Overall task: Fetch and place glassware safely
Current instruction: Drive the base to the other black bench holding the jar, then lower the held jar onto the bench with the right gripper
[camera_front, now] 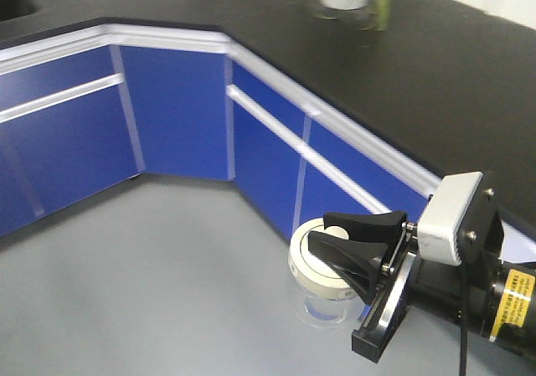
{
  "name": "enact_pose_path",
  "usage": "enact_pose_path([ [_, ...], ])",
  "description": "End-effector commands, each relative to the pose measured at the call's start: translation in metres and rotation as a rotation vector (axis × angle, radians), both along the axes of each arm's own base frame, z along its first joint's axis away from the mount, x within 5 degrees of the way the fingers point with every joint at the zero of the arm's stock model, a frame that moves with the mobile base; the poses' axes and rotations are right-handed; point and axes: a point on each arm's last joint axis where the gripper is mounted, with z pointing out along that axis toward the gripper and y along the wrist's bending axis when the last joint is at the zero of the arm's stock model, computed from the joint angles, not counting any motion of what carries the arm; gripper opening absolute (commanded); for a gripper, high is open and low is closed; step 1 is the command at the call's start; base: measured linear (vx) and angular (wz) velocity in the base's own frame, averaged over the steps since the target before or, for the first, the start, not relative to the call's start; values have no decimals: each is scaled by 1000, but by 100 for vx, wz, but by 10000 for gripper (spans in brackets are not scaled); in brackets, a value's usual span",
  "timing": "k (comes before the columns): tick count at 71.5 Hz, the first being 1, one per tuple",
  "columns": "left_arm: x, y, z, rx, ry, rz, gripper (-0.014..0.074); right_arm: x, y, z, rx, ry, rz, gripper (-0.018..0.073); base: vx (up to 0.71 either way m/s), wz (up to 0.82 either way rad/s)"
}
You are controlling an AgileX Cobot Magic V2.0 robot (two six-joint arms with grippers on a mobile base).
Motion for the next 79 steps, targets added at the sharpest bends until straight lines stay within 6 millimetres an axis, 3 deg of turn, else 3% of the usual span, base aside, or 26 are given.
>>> enact_pose_path([
  [1, 0, -1, 15, -22, -85, -10, -7, 0, 2, 18, 91, -45, 24, -1, 41, -88],
  [50, 0, -1, 15, -21, -85, -10, -7, 0, 2, 18, 91, -45, 24, -1, 25, -91],
  [79, 0, -1, 15, -21, -85, -10, -7, -1, 2, 18, 92, -45, 25, -1, 18, -55],
])
